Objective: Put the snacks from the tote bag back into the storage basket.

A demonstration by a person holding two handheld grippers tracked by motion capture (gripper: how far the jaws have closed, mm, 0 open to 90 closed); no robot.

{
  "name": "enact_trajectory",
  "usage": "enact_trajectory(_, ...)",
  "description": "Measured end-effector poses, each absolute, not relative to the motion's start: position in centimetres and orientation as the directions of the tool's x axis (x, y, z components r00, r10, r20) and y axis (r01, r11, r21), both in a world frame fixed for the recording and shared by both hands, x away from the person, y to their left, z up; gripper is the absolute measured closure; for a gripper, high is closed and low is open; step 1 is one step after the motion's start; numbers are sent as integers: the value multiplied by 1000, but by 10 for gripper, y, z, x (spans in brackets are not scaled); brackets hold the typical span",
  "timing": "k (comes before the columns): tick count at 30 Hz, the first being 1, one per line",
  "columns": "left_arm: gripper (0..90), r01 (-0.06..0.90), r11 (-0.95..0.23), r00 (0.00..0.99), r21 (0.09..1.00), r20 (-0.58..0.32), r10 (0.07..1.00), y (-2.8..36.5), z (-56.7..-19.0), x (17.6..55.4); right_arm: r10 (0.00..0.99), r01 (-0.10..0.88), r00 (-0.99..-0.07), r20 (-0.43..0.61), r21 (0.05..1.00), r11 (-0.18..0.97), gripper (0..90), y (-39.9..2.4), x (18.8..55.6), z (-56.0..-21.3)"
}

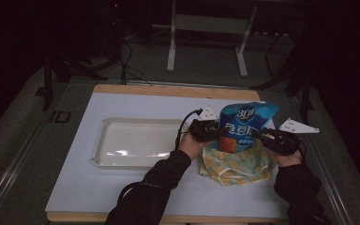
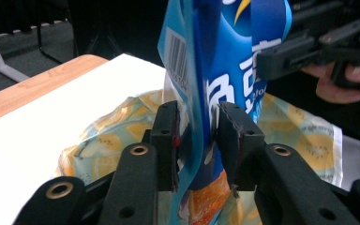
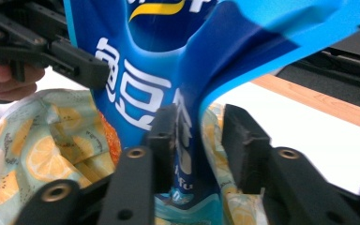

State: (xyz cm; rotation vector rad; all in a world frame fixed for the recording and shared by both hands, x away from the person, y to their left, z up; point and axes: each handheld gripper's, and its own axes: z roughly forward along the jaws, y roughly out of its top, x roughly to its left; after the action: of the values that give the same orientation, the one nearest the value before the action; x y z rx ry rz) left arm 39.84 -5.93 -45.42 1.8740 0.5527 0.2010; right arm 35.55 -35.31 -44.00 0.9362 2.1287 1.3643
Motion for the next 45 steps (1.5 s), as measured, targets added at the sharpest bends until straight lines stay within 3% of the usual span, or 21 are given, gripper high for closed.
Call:
enact_trajectory(9, 765, 288, -284, 875, 914, -130, 467, -63, -452, 398, 736, 293, -676, -33, 904, 310, 825, -346, 356, -440)
enact_trajectory(18, 843, 283, -287, 864, 915, -113, 491, -66, -451, 394, 741, 298, -671, -10, 912, 283, 873, -344, 356, -440)
enact_trajectory(45, 871, 263, -311, 873, 913, -89, 479, -67, -413, 389, 738, 265, -673, -42, 918, 294, 888, -343, 348, -411)
